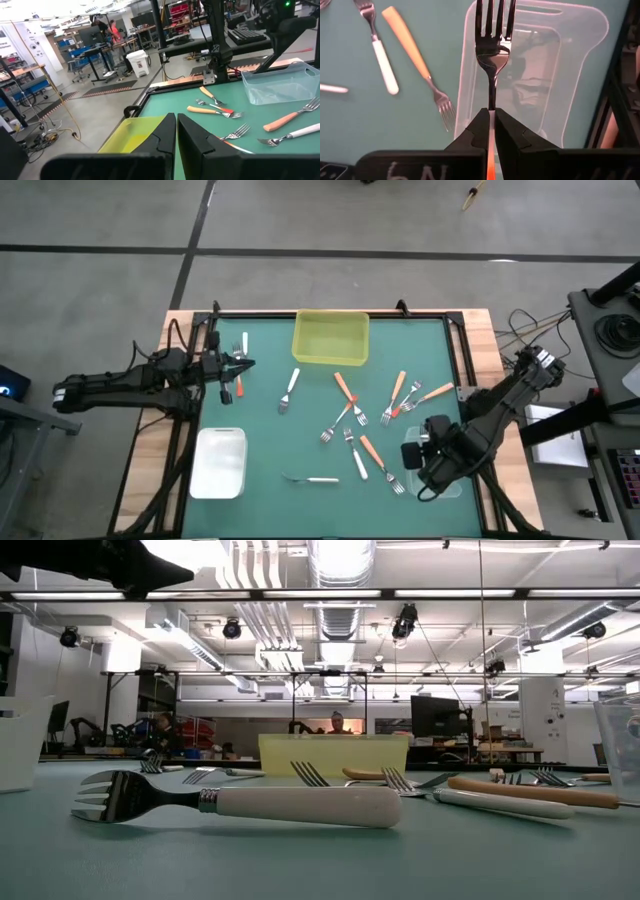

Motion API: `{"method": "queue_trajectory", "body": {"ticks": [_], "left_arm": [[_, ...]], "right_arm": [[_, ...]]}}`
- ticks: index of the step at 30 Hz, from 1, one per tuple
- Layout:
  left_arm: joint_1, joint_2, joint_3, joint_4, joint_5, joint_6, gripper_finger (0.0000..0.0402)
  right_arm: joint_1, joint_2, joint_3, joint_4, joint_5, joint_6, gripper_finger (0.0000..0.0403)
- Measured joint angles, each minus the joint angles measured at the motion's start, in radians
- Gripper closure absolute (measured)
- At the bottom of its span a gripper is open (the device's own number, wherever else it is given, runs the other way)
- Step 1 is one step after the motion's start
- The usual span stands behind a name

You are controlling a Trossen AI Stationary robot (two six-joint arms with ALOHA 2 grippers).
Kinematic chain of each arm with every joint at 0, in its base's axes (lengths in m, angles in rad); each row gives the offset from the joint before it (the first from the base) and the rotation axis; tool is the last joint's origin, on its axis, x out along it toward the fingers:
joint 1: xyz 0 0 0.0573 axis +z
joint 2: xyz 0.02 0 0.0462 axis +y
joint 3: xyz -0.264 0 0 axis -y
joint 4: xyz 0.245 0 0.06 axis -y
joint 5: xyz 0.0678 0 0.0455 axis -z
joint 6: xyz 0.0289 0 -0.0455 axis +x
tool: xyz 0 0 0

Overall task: Sort silverware by color (type)
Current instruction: Put the orange fork into the transparent bin

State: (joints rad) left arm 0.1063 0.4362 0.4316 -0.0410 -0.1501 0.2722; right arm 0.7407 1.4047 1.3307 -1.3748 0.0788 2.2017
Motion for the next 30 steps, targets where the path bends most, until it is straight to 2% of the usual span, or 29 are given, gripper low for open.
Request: {"method": "queue_trajectory", "body": {"ticks": [15, 30], "left_arm": [[0.0, 0.0, 0.0, 0.006, 0.0, 0.007, 0.0402], [0.0, 0.0, 0.0, 0.013, 0.0, 0.008, 0.0402]], "right_arm": [[-0.001, -0.003, -0.093, 0.041, -0.037, 0.015, 0.0394], [-0.001, -0.045, -0.297, 0.28, -0.069, 0.006, 0.0394]]}}
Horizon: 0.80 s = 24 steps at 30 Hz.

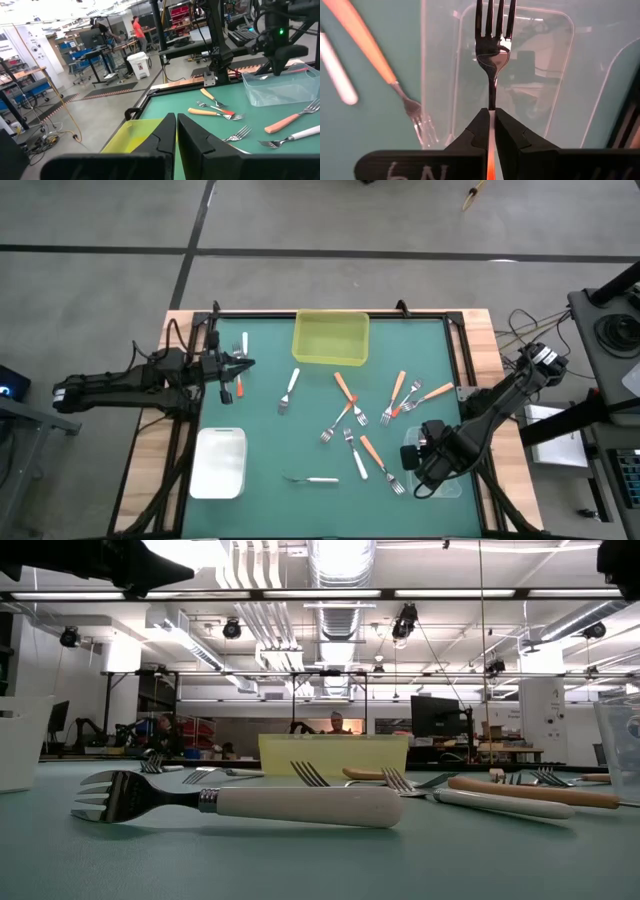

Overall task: Sort silverware by color (type)
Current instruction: Put the orange fork into the transparent bin

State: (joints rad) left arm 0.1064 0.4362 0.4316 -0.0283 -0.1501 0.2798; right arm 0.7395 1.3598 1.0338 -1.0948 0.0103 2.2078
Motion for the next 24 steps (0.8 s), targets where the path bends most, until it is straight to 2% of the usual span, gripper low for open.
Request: {"method": "queue_trajectory", "body": {"ticks": [7, 24], "left_arm": [[0.0, 0.0, 0.0, 0.001, 0.0, 0.0, 0.0402], [0.0, 0.0, 0.0, 0.0, 0.0, 0.0, 0.0402]], "right_arm": [[0.0, 0.0, -0.059, 0.081, -0.037, 0.0, 0.0394], [0.0, 0.002, -0.106, 0.12, -0.038, 0.023, 0.0394]]}}
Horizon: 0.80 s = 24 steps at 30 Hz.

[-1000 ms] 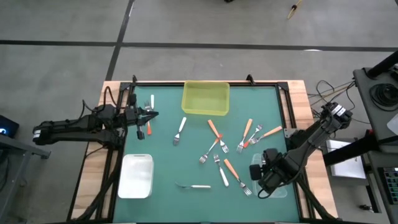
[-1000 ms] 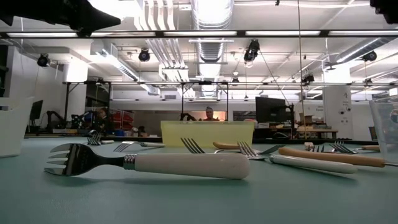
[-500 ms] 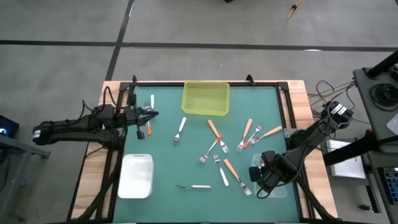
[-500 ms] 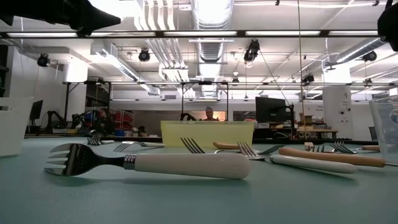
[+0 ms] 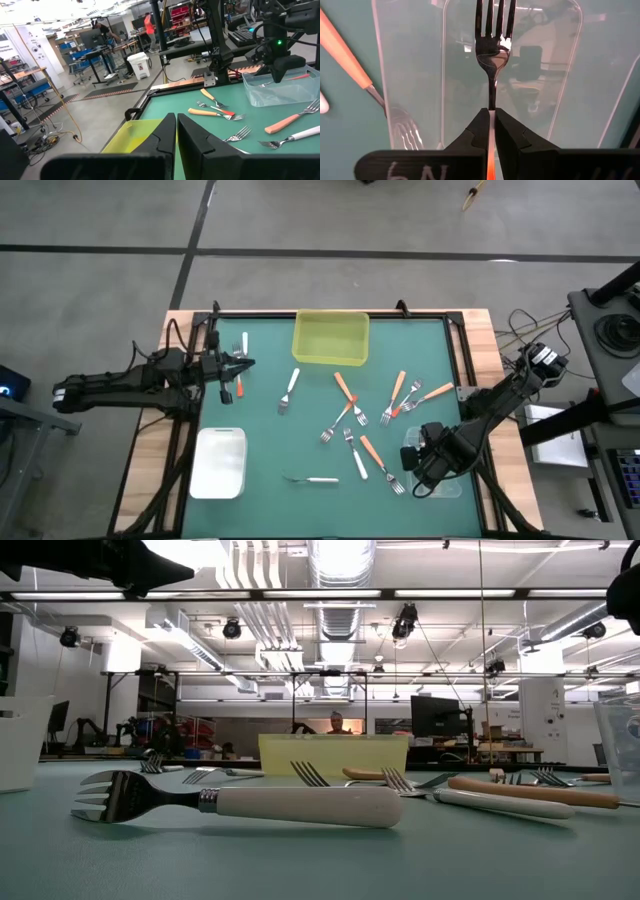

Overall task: Sort silverware by color (type)
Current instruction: Put the orange fork into the transparent bin

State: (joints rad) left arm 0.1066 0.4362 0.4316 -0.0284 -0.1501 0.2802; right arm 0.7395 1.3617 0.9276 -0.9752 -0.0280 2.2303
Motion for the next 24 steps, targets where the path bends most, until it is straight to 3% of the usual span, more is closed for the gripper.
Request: {"method": "queue_trajectory", "body": {"ticks": [24], "left_arm": [[0.0, 0.0, 0.0, -0.001, 0.0, 0.0, 0.0402]], "right_arm": [[-0.008, 0.029, -0.001, 0.023, -0.013, 0.0, 0.0394]]}}
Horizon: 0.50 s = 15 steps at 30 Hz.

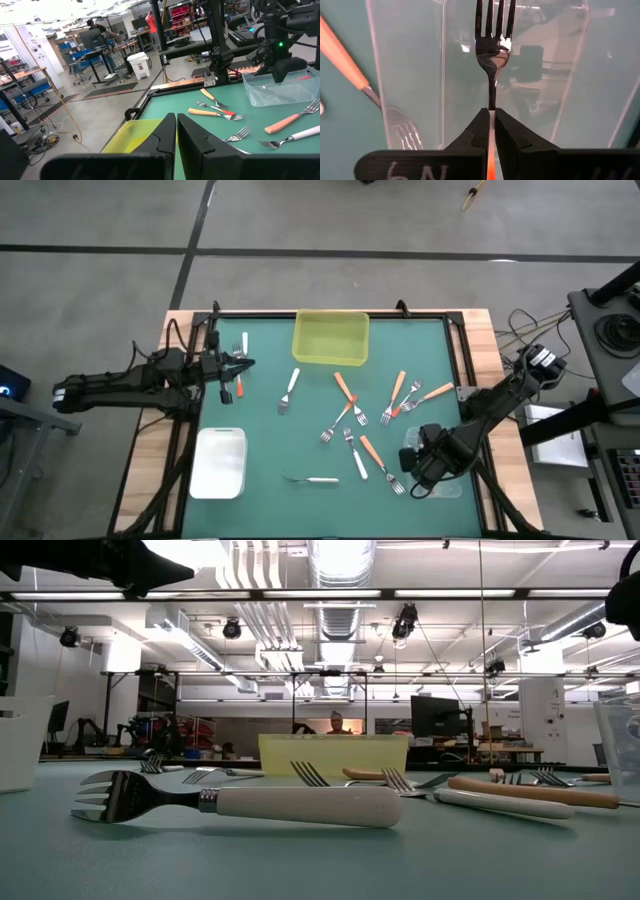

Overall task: Sort silverware by color (type)
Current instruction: Put the orange fork into the transparent bin

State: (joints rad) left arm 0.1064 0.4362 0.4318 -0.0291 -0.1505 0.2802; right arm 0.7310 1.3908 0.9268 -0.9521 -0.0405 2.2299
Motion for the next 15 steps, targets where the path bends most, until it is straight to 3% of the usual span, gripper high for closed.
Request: {"method": "queue_trajectory", "body": {"ticks": [15], "left_arm": [[0.0, 0.0, 0.0, 0.003, 0.0, 0.0, 0.0402]], "right_arm": [[-0.005, 0.02, 0.0, 0.02, -0.011, 0.012, 0.0394]]}}
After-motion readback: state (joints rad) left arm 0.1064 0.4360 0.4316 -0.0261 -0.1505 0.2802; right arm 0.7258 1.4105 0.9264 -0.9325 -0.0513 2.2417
